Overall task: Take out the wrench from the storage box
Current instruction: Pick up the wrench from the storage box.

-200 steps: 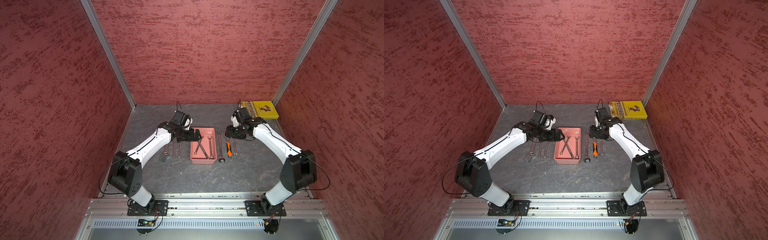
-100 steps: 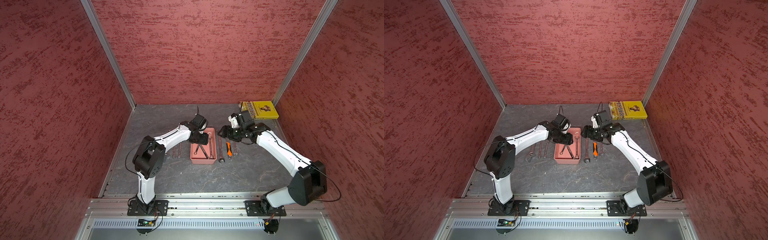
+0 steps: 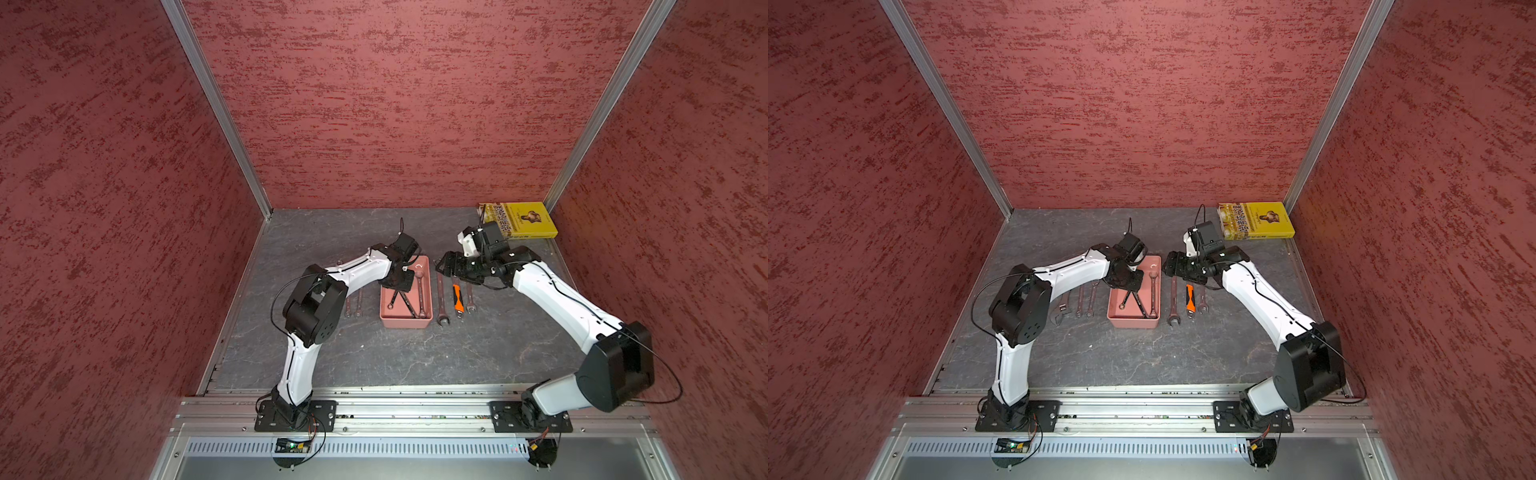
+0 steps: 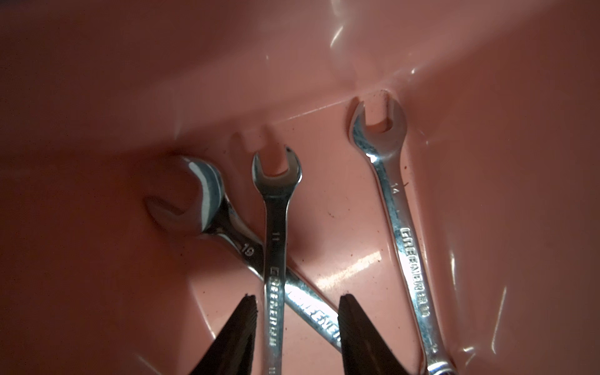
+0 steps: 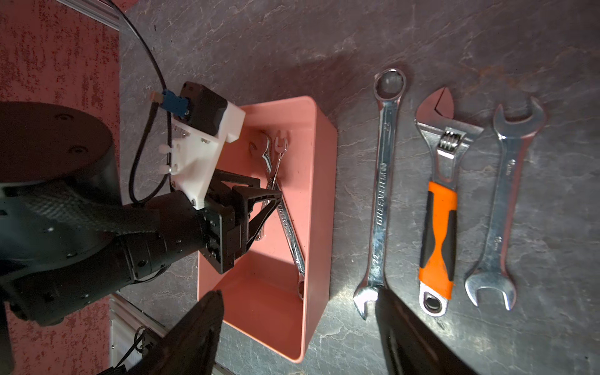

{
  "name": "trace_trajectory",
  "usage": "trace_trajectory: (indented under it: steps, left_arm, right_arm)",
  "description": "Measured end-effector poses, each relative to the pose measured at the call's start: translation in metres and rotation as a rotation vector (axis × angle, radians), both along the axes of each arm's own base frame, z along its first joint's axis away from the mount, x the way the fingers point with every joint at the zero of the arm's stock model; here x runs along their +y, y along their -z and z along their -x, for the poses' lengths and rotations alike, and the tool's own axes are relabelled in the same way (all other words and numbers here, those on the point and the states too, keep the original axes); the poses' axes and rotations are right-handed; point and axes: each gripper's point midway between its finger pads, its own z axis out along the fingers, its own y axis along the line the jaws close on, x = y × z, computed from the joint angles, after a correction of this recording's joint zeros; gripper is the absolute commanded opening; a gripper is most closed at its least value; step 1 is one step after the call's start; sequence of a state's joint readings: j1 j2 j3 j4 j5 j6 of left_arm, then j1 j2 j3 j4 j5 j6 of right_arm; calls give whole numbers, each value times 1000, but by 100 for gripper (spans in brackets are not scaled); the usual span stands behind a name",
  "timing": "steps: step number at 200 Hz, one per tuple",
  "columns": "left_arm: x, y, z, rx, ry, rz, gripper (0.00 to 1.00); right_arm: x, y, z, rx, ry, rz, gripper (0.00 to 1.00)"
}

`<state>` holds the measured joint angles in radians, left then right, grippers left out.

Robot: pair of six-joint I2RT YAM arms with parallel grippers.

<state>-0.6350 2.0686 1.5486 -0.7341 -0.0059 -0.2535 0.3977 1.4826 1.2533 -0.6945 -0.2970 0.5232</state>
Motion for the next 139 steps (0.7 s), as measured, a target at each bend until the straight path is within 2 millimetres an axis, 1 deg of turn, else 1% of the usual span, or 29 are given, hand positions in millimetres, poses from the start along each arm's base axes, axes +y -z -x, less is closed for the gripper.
trace_trajectory:
  steps: [11, 27, 41, 82, 139]
  left_arm:
    - [1, 4, 0, 4, -1, -9, 38]
    - [3, 8, -1, 8, 0, -22, 38]
    - [3, 9, -2, 4, 2, -30, 33]
    - [7, 11, -5, 9, -5, -35, 27]
    - [6, 12, -11, 4, 1, -44, 26]
  right_arm:
    - [-1, 0, 0, 0, 4, 4, 80]
    - [-2, 1, -1, -1, 7, 9, 81]
    - [-2, 2, 0, 1, 8, 12, 82]
    - [-5, 14, 5, 31, 13, 22, 84]
    - [-4, 13, 3, 22, 18, 14, 86]
